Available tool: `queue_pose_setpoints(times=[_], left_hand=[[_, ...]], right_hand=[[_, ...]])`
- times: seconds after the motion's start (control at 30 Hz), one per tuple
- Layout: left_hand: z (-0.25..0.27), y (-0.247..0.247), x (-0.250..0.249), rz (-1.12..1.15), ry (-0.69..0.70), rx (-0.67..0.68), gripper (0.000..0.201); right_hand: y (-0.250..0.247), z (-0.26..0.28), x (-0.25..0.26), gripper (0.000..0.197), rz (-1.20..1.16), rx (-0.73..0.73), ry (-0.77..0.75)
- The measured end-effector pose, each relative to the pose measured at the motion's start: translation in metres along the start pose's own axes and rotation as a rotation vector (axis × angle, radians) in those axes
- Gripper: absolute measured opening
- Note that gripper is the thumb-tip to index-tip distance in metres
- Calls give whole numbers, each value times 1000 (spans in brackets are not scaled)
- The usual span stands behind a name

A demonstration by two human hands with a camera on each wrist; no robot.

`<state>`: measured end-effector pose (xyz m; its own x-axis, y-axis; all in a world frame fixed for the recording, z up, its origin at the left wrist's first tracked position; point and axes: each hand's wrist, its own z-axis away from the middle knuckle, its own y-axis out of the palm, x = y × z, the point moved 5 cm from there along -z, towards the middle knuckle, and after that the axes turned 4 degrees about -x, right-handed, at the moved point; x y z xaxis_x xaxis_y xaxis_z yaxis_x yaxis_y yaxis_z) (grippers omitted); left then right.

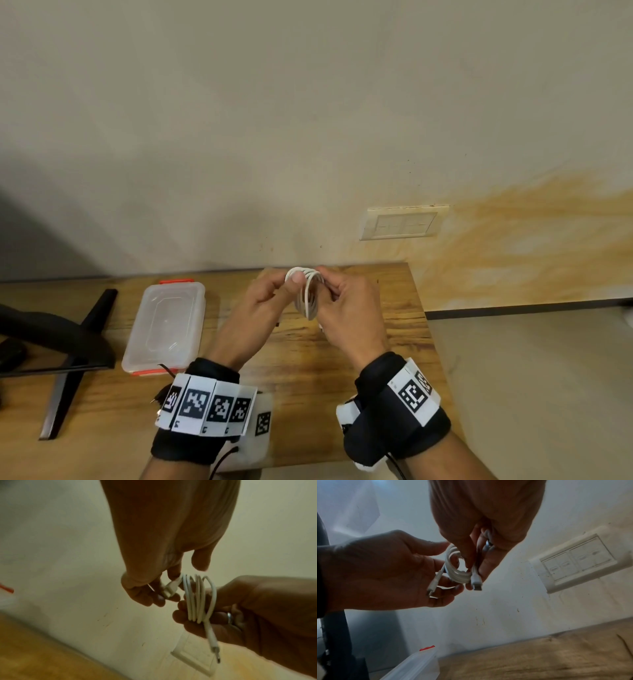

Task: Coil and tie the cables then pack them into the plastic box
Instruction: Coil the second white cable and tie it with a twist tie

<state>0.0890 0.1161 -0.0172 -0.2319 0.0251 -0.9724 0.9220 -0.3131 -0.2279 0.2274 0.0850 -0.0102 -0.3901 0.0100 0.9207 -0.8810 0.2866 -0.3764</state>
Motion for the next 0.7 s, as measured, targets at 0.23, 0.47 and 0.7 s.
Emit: queue_pose_setpoints(times=[0.23,0.47,0.7], left_hand=[[-8,-14,17,112,-147,-303,68],[-7,-8,15,285,-324,-58,76],[-2,8,5,592,-374,149,83]], right_hand=[[15,4,1,31,-35,104,3],[14,2,-1,30,-218,243,117],[13,1,-3,26,-264,190,130]])
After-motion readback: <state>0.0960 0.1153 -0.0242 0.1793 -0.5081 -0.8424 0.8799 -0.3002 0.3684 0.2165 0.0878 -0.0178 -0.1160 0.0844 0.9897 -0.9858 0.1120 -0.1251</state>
